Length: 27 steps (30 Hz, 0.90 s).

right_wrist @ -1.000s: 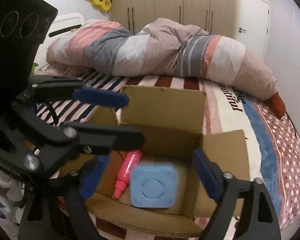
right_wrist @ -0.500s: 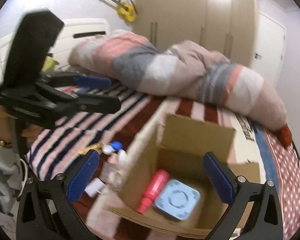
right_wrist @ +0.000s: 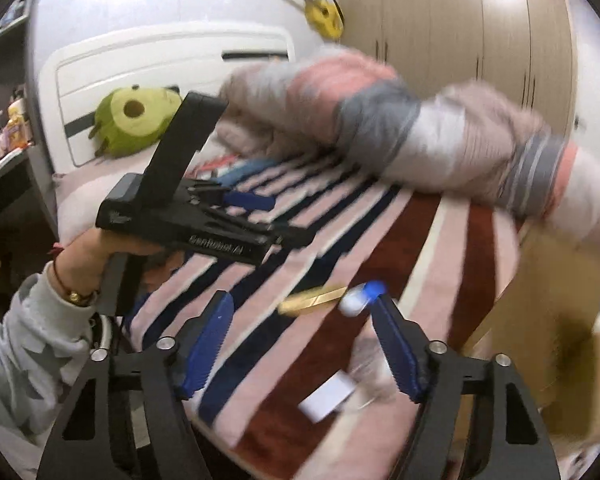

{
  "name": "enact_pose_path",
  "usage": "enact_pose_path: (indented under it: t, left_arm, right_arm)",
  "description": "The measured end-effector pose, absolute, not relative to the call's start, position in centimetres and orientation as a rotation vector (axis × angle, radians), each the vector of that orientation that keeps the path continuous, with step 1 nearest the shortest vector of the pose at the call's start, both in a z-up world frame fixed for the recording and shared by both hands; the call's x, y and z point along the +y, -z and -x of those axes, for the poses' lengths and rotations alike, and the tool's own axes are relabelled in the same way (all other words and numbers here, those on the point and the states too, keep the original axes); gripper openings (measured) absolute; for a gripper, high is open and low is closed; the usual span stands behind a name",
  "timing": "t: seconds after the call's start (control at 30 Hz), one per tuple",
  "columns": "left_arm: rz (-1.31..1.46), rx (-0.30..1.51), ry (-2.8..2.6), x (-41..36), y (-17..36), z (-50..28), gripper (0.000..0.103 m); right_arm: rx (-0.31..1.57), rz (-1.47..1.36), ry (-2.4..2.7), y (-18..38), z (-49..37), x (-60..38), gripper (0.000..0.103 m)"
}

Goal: Organize rigid objects
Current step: 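Grasp the gold lipstick tube with the left gripper while the right grasps the white USB adapter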

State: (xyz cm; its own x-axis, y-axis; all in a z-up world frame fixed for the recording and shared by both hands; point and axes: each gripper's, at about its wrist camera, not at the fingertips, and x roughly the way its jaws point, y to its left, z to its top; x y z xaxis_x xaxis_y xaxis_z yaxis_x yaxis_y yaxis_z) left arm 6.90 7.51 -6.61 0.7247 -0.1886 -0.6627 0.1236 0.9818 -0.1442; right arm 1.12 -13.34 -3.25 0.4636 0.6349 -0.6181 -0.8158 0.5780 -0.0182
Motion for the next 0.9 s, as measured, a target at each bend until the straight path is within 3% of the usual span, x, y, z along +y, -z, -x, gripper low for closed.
enact_pose_path:
  t: [0.13, 0.3, 0.43, 0.5, 0.53, 0.6, 0.67, 0.73, 0.9]
  left_arm:
    - [0.129, 0.819, 0.212, 7.5, 11.3, -7.2, 0.069]
    - [0.157, 0.898, 0.243, 6.9, 15.6, -8.0, 0.043]
    - [0.153, 0.895, 0.230, 6.4, 16.7, -8.4, 0.035]
    - [0.150, 0.899, 0.232, 6.6, 16.8, -8.5, 0.019]
    - [0.153, 0.903, 0.245, 6.6, 16.7, -8.5, 0.018]
    - [0.138, 0.906, 0.257, 6.5, 16.6, -8.2, 0.017]
    - [0.118, 0.911, 0.261, 6.5, 16.5, -7.7, 0.016]
    - [0.111, 0.917, 0.269, 6.4, 16.3, -6.9, 0.016]
    - [0.106, 0.915, 0.275, 6.6, 16.2, -5.4, 0.015]
  right_arm:
    - [0.750, 0.238, -0.813, 8.1, -2.0, -13.4, 0.068]
    - [0.864, 0.159, -0.621, 13.1, -3.0, -14.5, 0.069]
    - [0.924, 0.112, -0.544, 15.6, -3.8, -14.6, 0.069]
    - [0.911, 0.109, -0.526, 16.0, -4.1, -14.3, 0.069]
    - [0.896, 0.115, -0.519, 16.0, -4.1, -14.1, 0.069]
    - [0.872, 0.139, -0.499, 16.0, -4.2, -13.5, 0.062]
    - [0.860, 0.169, -0.461, 16.2, -4.1, -13.3, 0.036]
    - [0.859, 0.177, -0.466, 16.3, -4.2, -13.6, 0.026]
    - [0.846, 0.200, -0.541, 16.1, -4.3, -14.3, 0.026]
